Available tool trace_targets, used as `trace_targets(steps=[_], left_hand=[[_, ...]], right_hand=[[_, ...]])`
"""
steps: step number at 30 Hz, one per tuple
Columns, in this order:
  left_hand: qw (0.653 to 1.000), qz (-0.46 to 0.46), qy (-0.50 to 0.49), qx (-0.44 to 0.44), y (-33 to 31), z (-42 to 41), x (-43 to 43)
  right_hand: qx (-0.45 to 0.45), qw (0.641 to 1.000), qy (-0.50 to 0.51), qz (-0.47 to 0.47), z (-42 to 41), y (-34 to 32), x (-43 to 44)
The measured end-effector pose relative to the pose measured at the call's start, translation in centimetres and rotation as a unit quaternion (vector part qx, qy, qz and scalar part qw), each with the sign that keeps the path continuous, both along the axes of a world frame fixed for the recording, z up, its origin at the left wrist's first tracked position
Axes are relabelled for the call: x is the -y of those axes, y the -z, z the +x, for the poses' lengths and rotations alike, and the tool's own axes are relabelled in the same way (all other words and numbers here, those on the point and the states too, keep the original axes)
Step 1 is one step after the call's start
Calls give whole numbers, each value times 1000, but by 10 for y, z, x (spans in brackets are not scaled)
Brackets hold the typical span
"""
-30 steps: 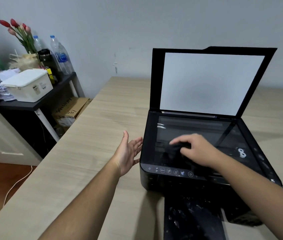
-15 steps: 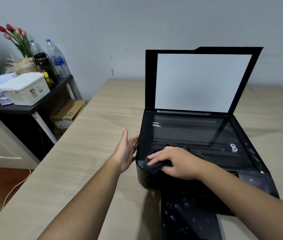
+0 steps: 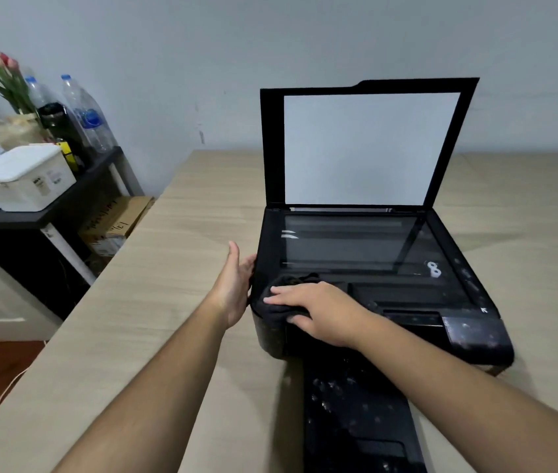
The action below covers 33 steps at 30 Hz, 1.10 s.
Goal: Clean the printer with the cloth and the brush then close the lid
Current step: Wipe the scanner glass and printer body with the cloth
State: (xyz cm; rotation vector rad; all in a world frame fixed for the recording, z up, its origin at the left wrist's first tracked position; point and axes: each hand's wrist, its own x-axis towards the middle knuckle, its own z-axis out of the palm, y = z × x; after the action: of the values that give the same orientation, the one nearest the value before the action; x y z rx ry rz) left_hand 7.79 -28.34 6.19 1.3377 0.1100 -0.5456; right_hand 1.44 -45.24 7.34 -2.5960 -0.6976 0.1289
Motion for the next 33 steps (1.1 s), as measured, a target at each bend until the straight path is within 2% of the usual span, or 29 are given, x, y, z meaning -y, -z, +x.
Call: trace_targets(steps=[3, 7, 11, 16, 19, 21, 23, 24, 26, 27, 30, 33], left_hand=[[1000, 9, 2, 5, -2, -3, 0], [1000, 14, 4, 3, -2, -4, 0], [1000, -13, 6, 11, -1, -4, 6], [1000, -17, 3, 19, 0, -6, 8], [999, 24, -9, 20, -1, -5, 6], [994, 89, -53, 42, -9, -8, 12], [967, 187, -114, 129, -14, -9, 19], [936, 257, -123, 205, -17, -9, 22], [875, 344, -76, 333, -20, -6, 30], [856, 365, -40, 364, -20, -4, 36], [818, 411, 68, 396, -29, -7, 61], [765, 493, 169, 378, -27, -13, 82]], right_hand=[[-2, 999, 31, -8, -16, 3, 47], [13, 991, 134, 23, -44, 12, 115], [48, 992, 110, 35, -36, 12, 84], [105, 993, 58, -17, -30, 22, 14], [140, 988, 67, -24, -47, 33, 46], [133, 985, 108, -25, -59, 33, 74], [73, 988, 133, 2, -67, 24, 93], [41, 988, 143, 41, -68, 16, 98], [40, 969, 197, 145, -70, -7, 105], [57, 950, 238, 194, -70, -20, 109], [126, 892, 357, 246, -69, -49, 125], [154, 873, 429, 175, -61, -49, 130]])
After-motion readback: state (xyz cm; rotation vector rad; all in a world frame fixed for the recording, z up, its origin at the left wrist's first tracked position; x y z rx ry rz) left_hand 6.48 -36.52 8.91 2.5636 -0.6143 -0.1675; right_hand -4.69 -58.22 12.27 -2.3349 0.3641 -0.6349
